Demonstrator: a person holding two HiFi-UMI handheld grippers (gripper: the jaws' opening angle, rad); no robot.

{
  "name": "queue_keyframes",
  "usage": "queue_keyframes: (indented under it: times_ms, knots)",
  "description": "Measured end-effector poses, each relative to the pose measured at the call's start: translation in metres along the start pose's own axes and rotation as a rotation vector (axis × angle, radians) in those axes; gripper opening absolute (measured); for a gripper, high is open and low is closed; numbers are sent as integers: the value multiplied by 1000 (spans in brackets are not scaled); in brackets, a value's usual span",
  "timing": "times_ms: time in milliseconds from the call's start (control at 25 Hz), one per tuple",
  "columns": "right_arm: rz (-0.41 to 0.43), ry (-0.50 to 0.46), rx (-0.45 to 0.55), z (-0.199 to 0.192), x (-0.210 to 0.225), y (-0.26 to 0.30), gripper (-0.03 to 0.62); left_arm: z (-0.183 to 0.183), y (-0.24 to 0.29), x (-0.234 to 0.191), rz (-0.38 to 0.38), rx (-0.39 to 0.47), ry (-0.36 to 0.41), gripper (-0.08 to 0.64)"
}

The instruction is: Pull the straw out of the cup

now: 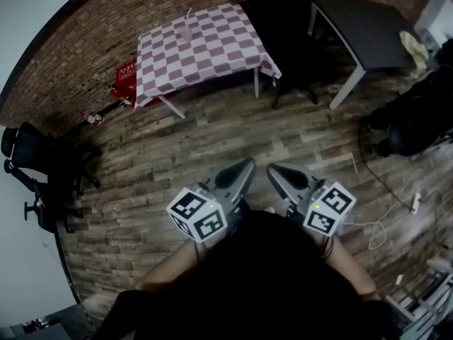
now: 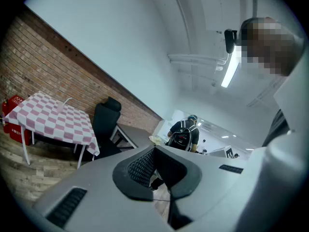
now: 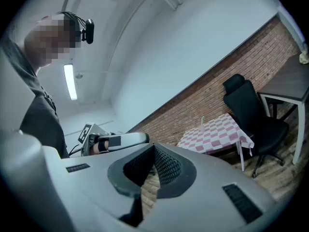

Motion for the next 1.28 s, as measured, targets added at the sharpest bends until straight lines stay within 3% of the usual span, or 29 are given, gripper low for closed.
queue_keyframes:
  times_ms: [400,720,1000,1280]
  knots:
    - [-16,1,-14,-7,-1,10,11,-1,-9,-9,13,-3,-25,12]
    - [-27,41,-27,-8,13,44,11,9,-14,-43,24,4,-50,12]
    - [-65,40,-48,-2,35,105,11,35,-25,-102,34,25,-74,12]
    - [-66,43,-40,18,52,196,11,86,-40,-177,34,40,-54,12]
Point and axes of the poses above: the fingertips, and each gripper's own axes: y forward along the fingers, x to its right, z out of its top, the point moved 4 cm from there along -y, backward along the fingers, and after that the axes turned 4 degrees about z, right-handed, at the moved point
